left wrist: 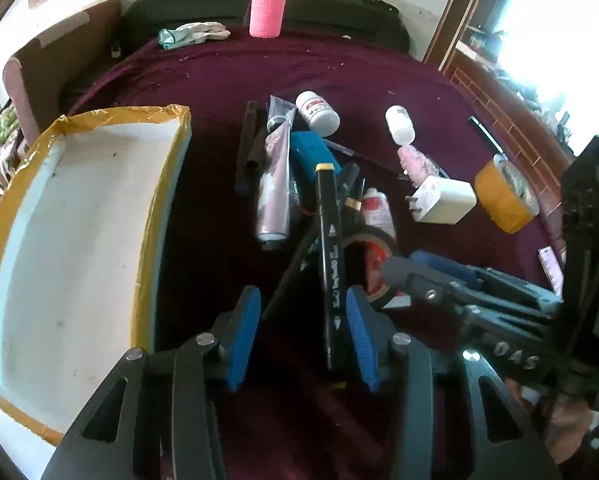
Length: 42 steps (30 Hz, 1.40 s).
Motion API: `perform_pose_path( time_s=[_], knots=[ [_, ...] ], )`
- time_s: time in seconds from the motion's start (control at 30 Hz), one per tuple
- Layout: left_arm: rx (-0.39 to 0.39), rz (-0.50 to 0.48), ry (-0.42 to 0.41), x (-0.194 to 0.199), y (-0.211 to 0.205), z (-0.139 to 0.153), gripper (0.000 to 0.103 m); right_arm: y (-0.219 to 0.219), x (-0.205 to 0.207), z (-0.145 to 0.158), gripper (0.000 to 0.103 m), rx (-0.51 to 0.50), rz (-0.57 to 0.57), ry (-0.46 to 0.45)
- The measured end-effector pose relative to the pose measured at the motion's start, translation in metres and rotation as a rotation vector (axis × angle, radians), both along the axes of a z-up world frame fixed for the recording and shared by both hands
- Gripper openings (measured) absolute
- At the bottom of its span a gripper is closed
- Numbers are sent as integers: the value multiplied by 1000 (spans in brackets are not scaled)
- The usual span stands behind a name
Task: Organize objects
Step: 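Carry black marker into the white tray with left tool while right tool carries black tape roll there, both open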
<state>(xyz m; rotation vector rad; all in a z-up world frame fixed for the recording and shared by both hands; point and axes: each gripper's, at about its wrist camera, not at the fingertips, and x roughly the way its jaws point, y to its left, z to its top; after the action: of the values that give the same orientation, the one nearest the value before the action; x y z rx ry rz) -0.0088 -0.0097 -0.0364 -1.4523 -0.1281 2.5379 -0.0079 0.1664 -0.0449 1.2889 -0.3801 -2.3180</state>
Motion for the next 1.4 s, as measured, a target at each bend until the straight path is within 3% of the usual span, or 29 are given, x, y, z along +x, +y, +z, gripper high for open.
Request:
perform_pose_path(
  time_s=[0.07,0.13,0.27,0.43,0.83,1.03,1.13,1.4],
  knots=[
    [6,-9,-8,-3,1,-2,40,-2,-4,-4,30,10,9,-9],
    [7,-20,-28,-6,5,-6,40,-3,-6,-9,16,4,23,-26],
    [-9,-42,-18,-8,14,-8,39,3,-5,-12,15,10,24,-27],
    [-11,-50,-45,-16,19,-16,15,9,-5,-11,14,20,13,-29],
    [71,-41,-38,-9,12,-21,13,-2,-7,-13,17,71,-2,-26],
    [51,-8,50,12,5,2,12,7,2,-7,14,39,-44,-40],
    [85,6,62,19,-4,18,12,14,13,1,14,31,-73,-21],
    [88,84,81,51,-43,52,12,-12,42,39,14,-27,6,47]
  ],
)
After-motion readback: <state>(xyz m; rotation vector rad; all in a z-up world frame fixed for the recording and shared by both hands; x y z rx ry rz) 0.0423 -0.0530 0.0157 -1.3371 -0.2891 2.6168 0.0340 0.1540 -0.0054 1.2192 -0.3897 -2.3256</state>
